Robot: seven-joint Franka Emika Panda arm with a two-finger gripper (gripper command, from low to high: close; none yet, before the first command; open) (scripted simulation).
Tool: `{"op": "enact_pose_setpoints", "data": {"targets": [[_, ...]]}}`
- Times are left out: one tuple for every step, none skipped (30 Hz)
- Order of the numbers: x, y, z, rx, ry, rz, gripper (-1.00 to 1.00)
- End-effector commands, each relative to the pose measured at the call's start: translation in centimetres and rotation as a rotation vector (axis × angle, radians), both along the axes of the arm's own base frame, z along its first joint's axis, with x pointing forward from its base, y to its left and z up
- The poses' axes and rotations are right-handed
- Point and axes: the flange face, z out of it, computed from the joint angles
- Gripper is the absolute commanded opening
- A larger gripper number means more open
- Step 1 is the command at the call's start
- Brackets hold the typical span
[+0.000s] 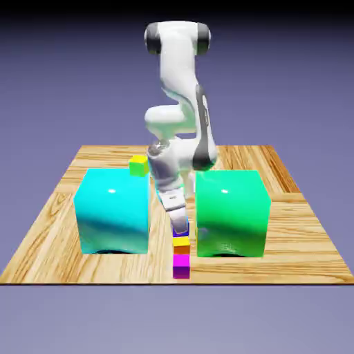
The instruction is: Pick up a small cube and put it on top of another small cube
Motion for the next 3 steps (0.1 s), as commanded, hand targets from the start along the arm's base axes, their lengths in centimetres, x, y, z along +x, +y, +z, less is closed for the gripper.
{"op": "enact_pose_setpoints", "data": {"targets": [[0.0,0.0,0.0,0.0,-0.001,0.0,1.0],[0.0,0.0,0.0,0.0,-0.001,0.0,1.0],[0.2,-0.2,1.2,0.002,-0.002,0.001,1.0]]}}
